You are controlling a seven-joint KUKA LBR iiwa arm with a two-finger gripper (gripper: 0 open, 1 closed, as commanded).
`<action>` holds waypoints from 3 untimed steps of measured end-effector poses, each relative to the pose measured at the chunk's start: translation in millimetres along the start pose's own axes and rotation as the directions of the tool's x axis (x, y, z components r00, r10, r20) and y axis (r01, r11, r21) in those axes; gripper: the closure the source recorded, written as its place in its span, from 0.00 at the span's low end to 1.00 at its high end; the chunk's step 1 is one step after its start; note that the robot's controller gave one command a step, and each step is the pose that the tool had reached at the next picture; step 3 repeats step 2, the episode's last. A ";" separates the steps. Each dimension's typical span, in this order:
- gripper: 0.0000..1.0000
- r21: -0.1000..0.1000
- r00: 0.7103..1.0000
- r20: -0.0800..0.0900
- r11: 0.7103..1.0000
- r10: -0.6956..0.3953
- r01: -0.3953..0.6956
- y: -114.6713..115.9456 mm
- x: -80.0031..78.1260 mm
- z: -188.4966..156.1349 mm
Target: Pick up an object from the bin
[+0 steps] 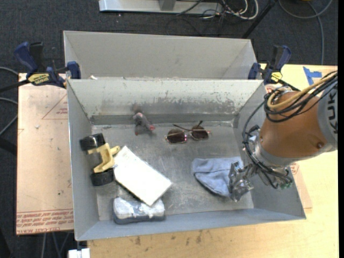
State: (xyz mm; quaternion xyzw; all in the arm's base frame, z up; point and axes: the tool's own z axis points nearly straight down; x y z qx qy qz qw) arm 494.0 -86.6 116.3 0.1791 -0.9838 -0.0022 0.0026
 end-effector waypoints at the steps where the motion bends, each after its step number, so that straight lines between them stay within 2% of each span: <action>1: 1.00 0.002 1.000 0.003 1.000 -0.007 0.007 2.7 -0.7 -68.1; 2: 1.00 0.008 1.000 0.011 1.000 0.001 -0.001 1.1 -0.6 -112.8; 3: 1.00 0.008 1.000 0.011 1.000 0.001 -0.001 1.1 -0.6 -112.8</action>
Offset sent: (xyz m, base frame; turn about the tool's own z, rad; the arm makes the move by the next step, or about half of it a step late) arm -0.0035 -0.0026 0.0838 0.0239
